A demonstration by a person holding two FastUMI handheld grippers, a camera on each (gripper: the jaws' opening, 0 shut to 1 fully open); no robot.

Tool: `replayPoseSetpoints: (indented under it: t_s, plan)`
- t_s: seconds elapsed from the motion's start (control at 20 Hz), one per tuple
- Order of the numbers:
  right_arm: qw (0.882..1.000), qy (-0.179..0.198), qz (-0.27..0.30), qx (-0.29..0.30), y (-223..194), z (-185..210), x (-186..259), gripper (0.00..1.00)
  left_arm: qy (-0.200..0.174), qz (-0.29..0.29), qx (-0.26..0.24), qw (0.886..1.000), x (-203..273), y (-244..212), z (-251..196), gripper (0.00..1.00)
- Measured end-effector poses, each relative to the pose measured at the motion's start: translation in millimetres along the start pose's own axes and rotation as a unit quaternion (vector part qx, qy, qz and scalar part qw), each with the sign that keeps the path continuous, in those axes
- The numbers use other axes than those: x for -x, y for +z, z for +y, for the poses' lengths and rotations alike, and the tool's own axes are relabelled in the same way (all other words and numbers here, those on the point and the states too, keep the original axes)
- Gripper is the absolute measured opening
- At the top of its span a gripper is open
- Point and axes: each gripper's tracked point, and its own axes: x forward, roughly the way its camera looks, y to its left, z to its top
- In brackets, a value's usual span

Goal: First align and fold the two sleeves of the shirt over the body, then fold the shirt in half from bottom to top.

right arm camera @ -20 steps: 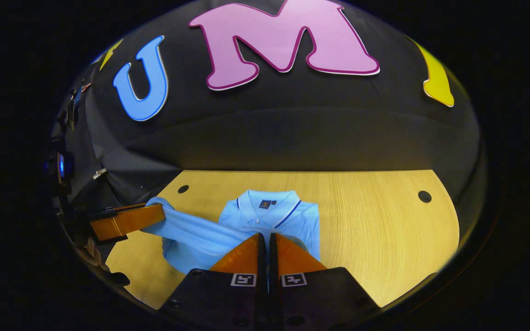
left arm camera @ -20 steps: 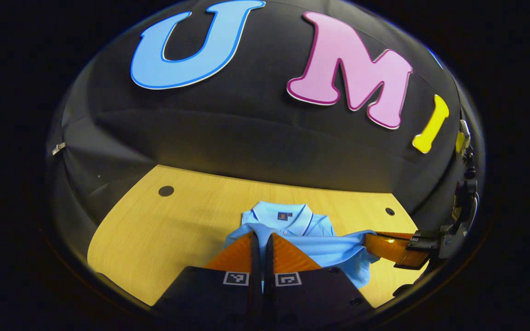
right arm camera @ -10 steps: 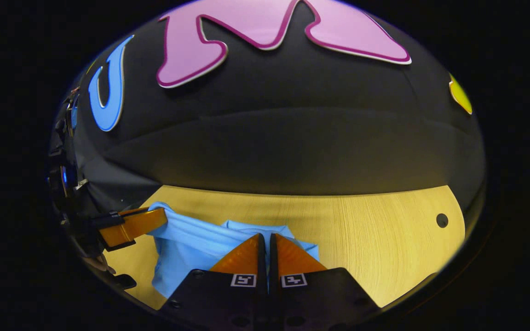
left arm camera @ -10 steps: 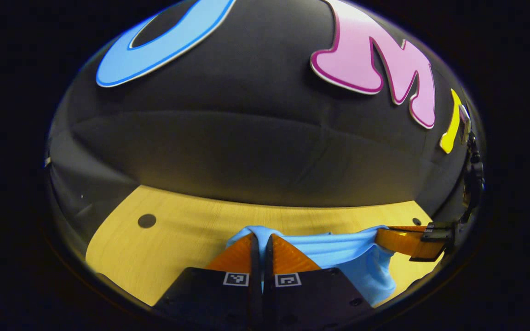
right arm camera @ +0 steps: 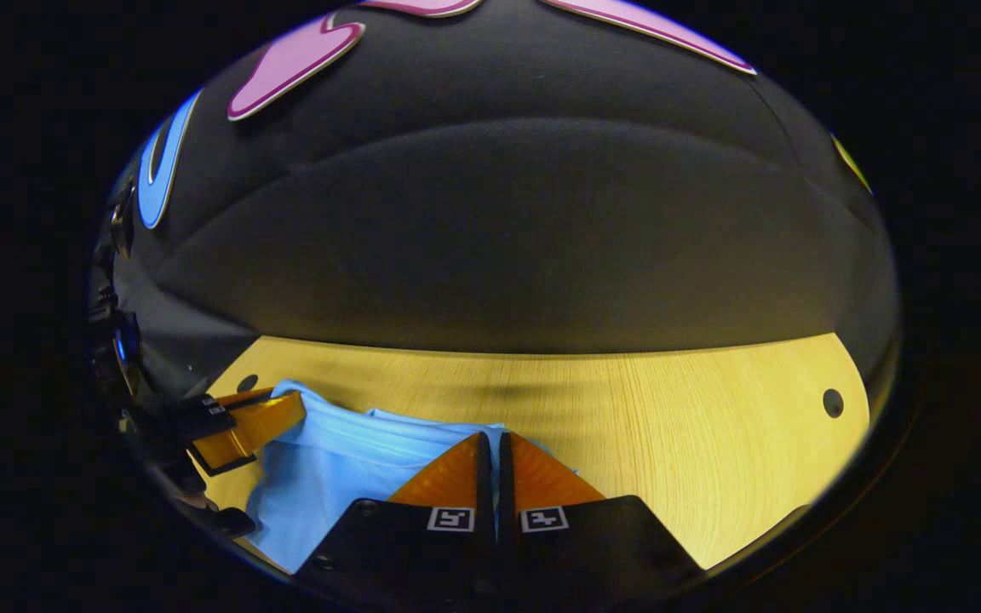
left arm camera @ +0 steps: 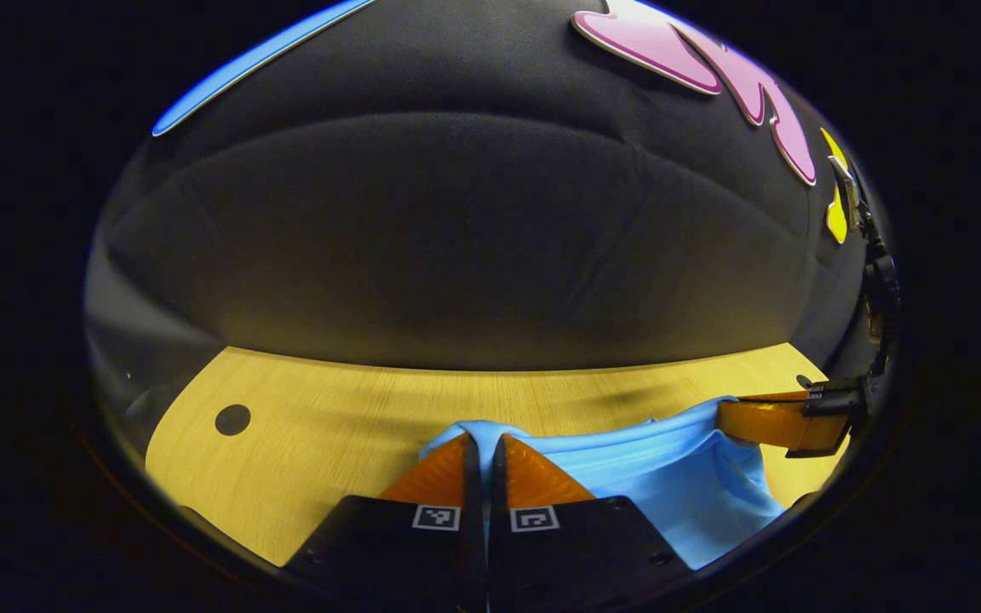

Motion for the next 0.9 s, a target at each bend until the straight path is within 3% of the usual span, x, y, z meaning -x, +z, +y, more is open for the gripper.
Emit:
replayPoseSetpoints:
  t_s: [0.15,0.2,0.25,0.4,0.45,0.9]
  plan:
    - [1.0,-0.009,0.003,0.015,-2.5,-2.9,-2.0,0.12,0.061,0.008,-0.053,0.997,-2.0,-1.4,20.5,0.18]
    - [1.0,-0.001,0.003,0.011,-2.3,0.6,2.3,0.3,0.075,0.009,-0.068,0.995,1.4,-0.5,26.0,0.21]
    - [1.0,-0.001,0.006,0.014,-1.9,-0.6,6.9,0.47,0.066,0.005,-0.058,0.996,6.2,2.8,23.0,0.24]
    - [0.999,-0.016,-0.016,0.027,8.2,-10.4,27.0,1.0,0.047,-0.026,0.002,0.999,21.1,22.9,13.5,0.8]
    - [0.999,-0.022,-0.024,0.031,14.5,-12.1,35.3,1.0,0.046,-0.036,0.006,0.998,33.4,30.3,12.6,0.99]
    - [0.988,-0.079,-0.121,0.056,71.9,-19.2,174.9,1.0,0.026,-0.132,0.004,0.991,186.5,96.1,0.3,0.97]
